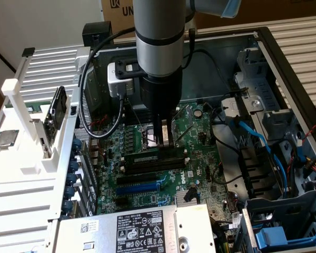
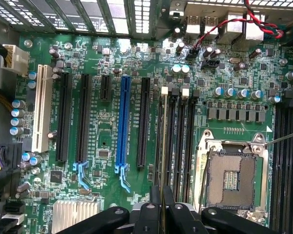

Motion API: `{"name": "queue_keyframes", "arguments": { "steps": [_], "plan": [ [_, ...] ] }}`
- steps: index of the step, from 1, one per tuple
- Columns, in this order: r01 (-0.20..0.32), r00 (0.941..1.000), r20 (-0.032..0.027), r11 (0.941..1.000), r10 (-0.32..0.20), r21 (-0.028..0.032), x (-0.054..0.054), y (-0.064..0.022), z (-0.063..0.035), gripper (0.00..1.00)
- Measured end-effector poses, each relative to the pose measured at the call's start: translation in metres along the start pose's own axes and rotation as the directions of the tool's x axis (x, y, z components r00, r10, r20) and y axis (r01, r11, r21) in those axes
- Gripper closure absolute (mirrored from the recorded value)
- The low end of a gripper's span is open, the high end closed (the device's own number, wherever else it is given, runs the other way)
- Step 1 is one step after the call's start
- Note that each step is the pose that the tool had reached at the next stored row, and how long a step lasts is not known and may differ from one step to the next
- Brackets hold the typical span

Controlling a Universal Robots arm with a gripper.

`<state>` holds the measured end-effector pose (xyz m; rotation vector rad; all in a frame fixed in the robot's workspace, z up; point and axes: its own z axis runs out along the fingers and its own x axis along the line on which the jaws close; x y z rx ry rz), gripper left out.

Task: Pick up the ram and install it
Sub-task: 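Insert the ram into the slot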

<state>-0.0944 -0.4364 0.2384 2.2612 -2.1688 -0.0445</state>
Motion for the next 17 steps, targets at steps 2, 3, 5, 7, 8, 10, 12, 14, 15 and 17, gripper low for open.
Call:
{"name": "queue_keyframes", "arguments": {
  "steps": [2, 3, 5, 7, 8, 10, 12, 14, 15, 17],
  "plan": [
    [0.000, 1.0000, 0.0000, 1.0000, 0.000, -0.0001, 0.0006, 0.0000, 0.0000, 0.87],
    [0.000, 1.0000, 0.0001, 1.0000, 0.000, 0.0000, 0.0008, 0.0001, 0.0001, 0.87],
    [0.000, 1.0000, 0.0000, 1.0000, 0.000, -0.0001, 0.0009, 0.0001, 0.0002, 0.87],
    [-0.001, 1.0000, 0.0000, 1.0000, 0.001, -0.0001, 0.0009, 0.0000, 0.0008, 0.87],
    [-0.003, 1.0000, 0.0000, 1.0000, 0.003, -0.0001, 0.0009, 0.0000, 0.0010, 0.87],
    [-0.009, 1.0000, 0.0003, 1.0000, 0.009, 0.0000, 0.0009, 0.0000, 0.0012, 0.87],
    [-0.014, 0.9999, 0.0004, 0.9999, 0.014, 0.0001, 0.0009, 0.0001, 0.0013, 0.87],
    [-0.015, 0.9999, 0.0005, 0.9999, 0.015, 0.0001, 0.0009, 0.0002, 0.0013, 0.87],
    [-0.015, 0.9999, 0.0006, 0.9999, 0.015, 0.0002, 0.0008, 0.0002, 0.0014, 0.87],
    [-0.015, 0.9999, 0.0007, 0.9999, 0.015, 0.0006, 0.0006, 0.0009, 0.0018, 0.87]
  ]
}}
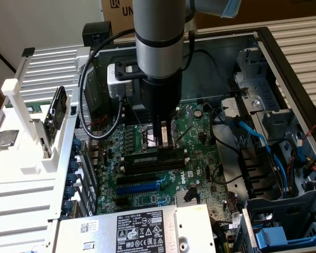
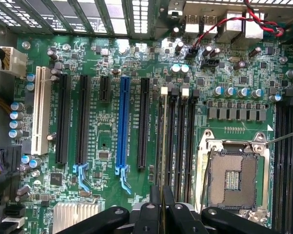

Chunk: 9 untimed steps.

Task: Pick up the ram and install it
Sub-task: 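Insert the ram into the slot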

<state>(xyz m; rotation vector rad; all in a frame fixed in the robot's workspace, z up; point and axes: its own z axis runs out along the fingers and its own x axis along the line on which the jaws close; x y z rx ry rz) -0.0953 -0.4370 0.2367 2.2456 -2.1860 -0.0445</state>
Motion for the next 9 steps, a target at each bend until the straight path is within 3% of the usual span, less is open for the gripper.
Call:
{"name": "queue_keyframes", "arguments": {
  "steps": [9],
  "plan": [
    [0.000, 1.0000, -0.0002, 1.0000, 0.000, 0.0002, -0.0011, 0.0006, 0.0021, 0.87]
  ]
}}
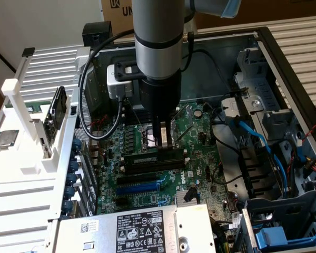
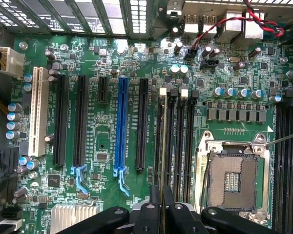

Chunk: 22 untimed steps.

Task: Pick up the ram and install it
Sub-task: 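Insert the ram into the slot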

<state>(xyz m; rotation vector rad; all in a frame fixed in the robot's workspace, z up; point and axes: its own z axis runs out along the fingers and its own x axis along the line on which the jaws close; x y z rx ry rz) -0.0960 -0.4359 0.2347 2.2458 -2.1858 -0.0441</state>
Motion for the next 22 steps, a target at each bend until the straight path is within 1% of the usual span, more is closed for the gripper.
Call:
{"name": "queue_keyframes", "arguments": {
  "steps": [13, 22],
  "plan": [
    [0.000, 1.0000, -0.0001, 1.0000, 0.000, -0.0001, -0.0013, 0.0000, 0.0040, 0.87],
    [0.001, 1.0000, 0.0000, 1.0000, -0.001, 0.0000, -0.0003, 0.0000, 0.0040, 0.87]
  ]
}}
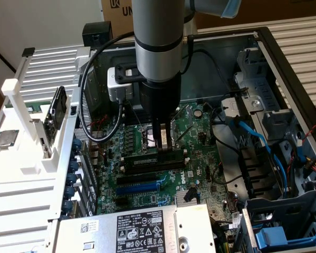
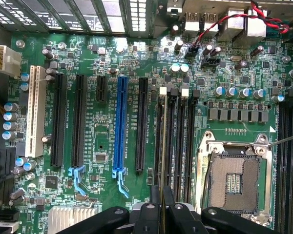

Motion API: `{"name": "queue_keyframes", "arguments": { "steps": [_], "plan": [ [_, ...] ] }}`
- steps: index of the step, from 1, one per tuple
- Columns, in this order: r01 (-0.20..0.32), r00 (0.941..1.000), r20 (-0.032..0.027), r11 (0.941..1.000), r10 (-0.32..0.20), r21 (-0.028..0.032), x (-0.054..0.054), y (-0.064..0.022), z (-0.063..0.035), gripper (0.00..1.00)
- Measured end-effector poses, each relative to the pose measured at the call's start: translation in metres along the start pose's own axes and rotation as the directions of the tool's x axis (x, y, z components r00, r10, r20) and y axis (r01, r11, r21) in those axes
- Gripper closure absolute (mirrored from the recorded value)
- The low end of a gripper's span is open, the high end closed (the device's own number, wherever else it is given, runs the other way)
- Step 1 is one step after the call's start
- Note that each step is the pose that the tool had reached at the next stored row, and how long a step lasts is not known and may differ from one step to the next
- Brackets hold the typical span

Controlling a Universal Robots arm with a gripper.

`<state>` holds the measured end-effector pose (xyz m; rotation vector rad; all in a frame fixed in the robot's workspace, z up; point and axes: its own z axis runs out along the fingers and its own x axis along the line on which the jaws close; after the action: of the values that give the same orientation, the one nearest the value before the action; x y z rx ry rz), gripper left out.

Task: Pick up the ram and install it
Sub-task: 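Insert the ram into the slot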

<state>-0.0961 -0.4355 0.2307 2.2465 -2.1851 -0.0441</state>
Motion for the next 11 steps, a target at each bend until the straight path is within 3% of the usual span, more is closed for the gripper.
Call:
{"name": "queue_keyframes", "arguments": {
  "steps": [11],
  "plan": [
    [0.002, 1.0000, -0.0003, 1.0000, -0.002, -0.0001, 0.0001, 0.0000, 0.0009, 0.87]
  ]
}}
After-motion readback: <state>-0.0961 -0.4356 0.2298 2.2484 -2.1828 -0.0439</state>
